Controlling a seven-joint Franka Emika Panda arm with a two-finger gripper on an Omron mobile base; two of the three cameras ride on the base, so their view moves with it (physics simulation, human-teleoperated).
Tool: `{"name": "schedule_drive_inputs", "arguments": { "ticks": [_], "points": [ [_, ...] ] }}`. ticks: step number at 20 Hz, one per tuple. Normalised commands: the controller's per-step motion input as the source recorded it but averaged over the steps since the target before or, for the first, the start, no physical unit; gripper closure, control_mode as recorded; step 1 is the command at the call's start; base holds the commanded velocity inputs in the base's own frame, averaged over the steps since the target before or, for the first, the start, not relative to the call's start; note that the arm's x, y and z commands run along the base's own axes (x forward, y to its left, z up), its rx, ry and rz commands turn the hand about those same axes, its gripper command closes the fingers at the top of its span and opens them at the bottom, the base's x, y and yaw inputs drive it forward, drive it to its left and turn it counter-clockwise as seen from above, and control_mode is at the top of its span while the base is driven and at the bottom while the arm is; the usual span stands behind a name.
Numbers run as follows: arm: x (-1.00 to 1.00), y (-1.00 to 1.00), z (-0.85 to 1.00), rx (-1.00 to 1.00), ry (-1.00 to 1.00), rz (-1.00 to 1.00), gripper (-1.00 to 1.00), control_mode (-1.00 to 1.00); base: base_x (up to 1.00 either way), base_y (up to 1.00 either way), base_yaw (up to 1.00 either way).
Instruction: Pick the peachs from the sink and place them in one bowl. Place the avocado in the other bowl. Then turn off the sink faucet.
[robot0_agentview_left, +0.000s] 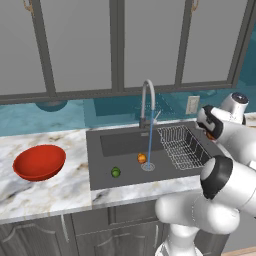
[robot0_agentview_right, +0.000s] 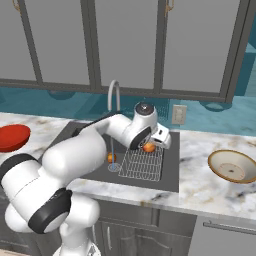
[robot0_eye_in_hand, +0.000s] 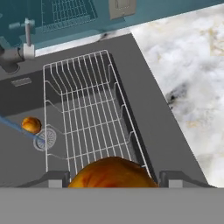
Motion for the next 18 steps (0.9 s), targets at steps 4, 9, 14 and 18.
{"name": "schedule_drive_inputs", "arguments": {
  "ticks": [4, 9, 14, 18],
  "points": [
    [0.00, -0.43, 0.00, 0.00, 0.00, -0.06, 1.00, -1.00, 0.00, 0.00, 0.00],
    [0.00, -0.48, 0.00, 0.00, 0.00, -0.06, 1.00, -1.00, 0.00, 0.00, 0.00],
    [0.00, -0.51, 0.00, 0.00, 0.00, -0.06, 1.00, -1.00, 0.00, 0.00, 0.00],
    [0.00, -0.49, 0.00, 0.00, 0.00, -0.05, 1.00, -1.00, 0.00, 0.00, 0.00]
  ]
}}
